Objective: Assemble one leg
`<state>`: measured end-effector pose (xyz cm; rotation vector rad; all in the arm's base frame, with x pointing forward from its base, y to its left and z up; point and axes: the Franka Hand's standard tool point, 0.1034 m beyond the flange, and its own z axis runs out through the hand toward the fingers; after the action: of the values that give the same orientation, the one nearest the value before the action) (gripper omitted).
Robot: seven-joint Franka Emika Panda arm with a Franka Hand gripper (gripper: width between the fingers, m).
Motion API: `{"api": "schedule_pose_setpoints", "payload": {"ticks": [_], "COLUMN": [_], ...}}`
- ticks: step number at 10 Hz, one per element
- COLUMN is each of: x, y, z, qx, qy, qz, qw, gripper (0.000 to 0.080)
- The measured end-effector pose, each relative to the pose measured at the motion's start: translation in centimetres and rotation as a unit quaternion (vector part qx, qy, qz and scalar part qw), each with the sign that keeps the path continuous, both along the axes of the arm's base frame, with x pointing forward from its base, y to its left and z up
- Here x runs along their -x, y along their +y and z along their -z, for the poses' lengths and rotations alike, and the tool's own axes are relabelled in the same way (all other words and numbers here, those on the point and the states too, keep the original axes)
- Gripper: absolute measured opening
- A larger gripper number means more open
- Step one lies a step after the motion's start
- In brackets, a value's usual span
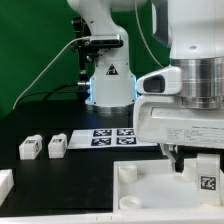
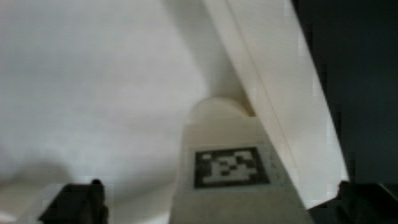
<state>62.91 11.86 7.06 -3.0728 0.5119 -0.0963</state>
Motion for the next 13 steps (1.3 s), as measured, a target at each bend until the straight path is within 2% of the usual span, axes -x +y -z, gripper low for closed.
{"api": "schedule_pose_setpoints", "payload": {"ticks": [2, 3, 4, 7, 8, 10, 12, 13], "x": [0.12, 0.15, 0.16, 0.14, 0.09, -0.3, -0.56, -0.64], "y": [0.03, 0.17, 0.22, 0.25, 0.26, 0.31, 0.41, 0.69], "z": [0.19, 0.2, 0.21, 0.2, 0.23, 0.23, 0.32, 0.39], "qx": [-0.01, -0.016, -0.019, -0.033, -0.04, -0.052, -0.066, -0.07], "qy": [0.003, 0.004, 0.006, 0.01, 0.013, 0.03, 0.041, 0.042], "qz": [0.082, 0.143, 0.19, 0.353, 0.429, 0.595, 0.727, 0.732], "qw": [0.997, 0.99, 0.982, 0.935, 0.902, 0.801, 0.682, 0.676], "gripper": [0.0622, 0.0489, 0.0322, 0.0291, 0.0291, 0.0291, 0.0293, 0.0293]}}
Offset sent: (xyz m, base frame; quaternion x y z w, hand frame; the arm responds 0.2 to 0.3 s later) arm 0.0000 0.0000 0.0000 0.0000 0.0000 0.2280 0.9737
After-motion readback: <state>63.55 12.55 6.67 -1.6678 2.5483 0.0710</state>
